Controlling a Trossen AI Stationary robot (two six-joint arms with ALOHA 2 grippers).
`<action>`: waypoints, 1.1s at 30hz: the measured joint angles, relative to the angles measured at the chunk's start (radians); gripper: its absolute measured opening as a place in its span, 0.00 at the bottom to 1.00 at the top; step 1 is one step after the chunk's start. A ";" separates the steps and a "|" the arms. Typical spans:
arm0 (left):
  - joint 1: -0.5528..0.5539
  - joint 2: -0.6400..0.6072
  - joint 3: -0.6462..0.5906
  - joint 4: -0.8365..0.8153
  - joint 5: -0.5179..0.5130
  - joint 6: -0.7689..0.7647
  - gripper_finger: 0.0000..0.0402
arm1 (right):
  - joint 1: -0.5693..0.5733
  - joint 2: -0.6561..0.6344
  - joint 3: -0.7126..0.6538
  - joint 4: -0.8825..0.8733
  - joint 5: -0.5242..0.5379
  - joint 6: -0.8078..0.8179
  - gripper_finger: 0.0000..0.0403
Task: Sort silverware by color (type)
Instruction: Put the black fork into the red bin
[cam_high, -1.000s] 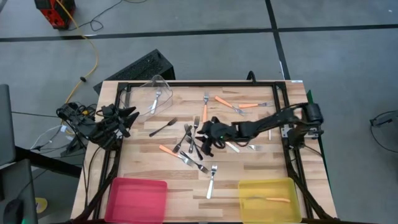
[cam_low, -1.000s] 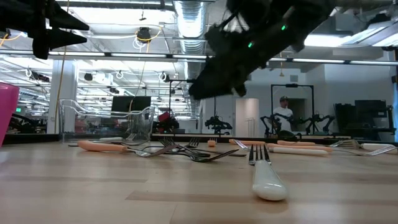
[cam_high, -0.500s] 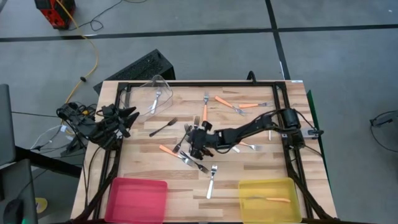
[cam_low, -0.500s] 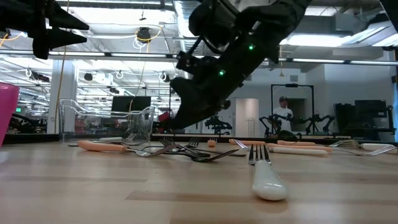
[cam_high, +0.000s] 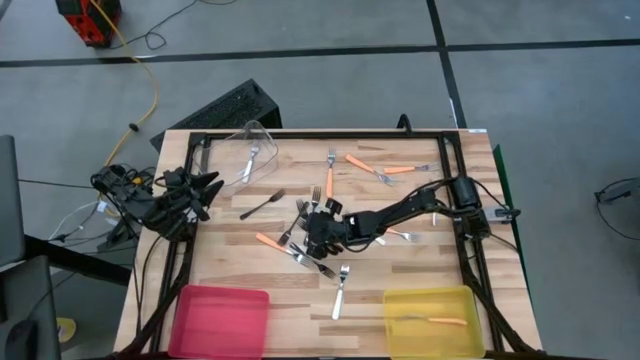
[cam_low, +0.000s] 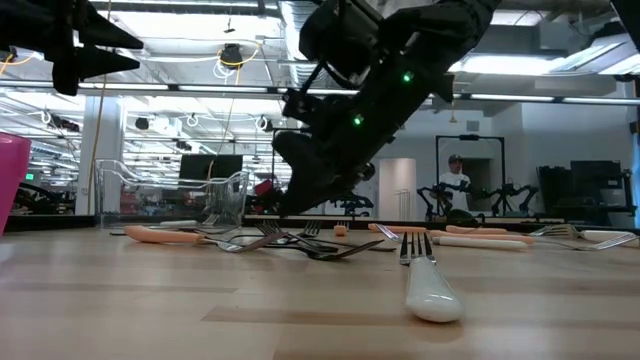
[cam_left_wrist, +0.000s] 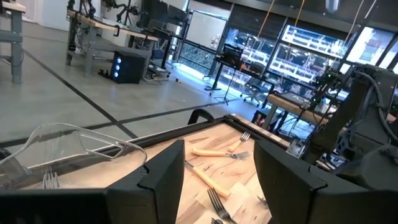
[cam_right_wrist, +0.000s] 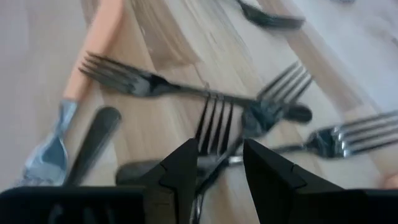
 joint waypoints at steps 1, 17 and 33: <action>0.000 0.000 0.000 -0.001 0.000 0.000 0.44 | 0.000 0.000 -0.007 -0.001 0.000 0.007 0.38; 0.000 0.000 0.000 -0.001 0.000 -0.002 0.44 | -0.009 0.023 -0.025 0.041 -0.002 0.046 0.38; 0.000 0.000 0.000 -0.002 0.000 -0.001 0.44 | -0.016 0.051 -0.023 0.061 -0.023 0.084 0.34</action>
